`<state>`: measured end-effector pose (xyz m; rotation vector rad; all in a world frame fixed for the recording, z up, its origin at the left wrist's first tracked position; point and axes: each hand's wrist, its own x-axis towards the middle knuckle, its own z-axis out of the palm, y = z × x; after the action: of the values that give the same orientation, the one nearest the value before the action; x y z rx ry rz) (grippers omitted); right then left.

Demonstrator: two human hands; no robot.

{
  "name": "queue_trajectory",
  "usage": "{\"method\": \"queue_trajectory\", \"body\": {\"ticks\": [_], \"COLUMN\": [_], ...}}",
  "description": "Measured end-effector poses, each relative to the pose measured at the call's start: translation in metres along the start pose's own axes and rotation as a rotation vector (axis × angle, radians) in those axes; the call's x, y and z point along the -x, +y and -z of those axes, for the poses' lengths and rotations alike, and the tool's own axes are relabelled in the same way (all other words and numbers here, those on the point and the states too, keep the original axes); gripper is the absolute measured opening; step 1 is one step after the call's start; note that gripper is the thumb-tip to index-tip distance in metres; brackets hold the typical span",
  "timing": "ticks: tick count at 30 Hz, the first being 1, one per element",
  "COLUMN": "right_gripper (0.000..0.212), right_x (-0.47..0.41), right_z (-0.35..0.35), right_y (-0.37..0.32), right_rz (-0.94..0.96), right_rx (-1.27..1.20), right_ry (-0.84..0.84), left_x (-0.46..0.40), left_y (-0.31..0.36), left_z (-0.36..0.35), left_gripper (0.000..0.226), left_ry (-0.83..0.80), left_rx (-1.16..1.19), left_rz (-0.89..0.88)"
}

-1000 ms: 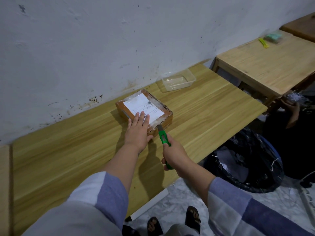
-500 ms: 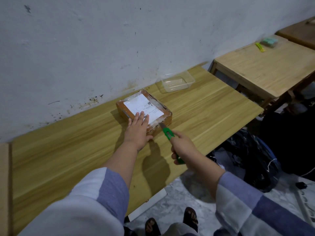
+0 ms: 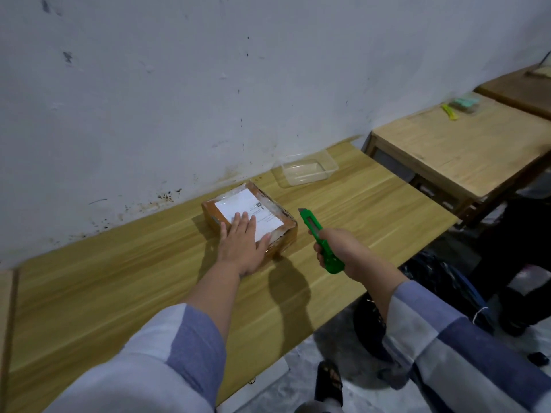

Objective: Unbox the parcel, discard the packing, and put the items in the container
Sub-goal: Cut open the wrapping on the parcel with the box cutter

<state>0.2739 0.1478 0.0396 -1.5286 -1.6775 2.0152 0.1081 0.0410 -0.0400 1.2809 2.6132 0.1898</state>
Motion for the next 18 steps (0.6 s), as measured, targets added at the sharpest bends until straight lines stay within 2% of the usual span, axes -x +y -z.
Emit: {"method": "queue_trajectory", "body": {"ticks": [7,10,14,18], "right_gripper": [0.045,0.041,0.04,0.041], "right_x": [-0.039,-0.067,-0.118,-0.17], "right_z": [0.002,-0.002,-0.01,-0.02], "right_y": [-0.035,-0.048,-0.06,-0.065], "right_rz": [0.117,0.177,0.262,0.353], "right_rx": [0.305,0.294,0.45,0.625], "right_ry": [-0.007,-0.017,0.046,0.094], "left_x": [-0.03,-0.044,-0.056,-0.054], "left_y": [0.002,0.0,0.0,0.003], "left_z": [0.009,0.01,0.003,-0.009], "left_gripper": [0.067,0.067,0.07,0.069], "left_ry": [-0.02,-0.013,0.006,0.1], "left_rx": [-0.004,-0.008,-0.036,-0.073], "left_rz": [0.084,0.15,0.244,0.274]}}
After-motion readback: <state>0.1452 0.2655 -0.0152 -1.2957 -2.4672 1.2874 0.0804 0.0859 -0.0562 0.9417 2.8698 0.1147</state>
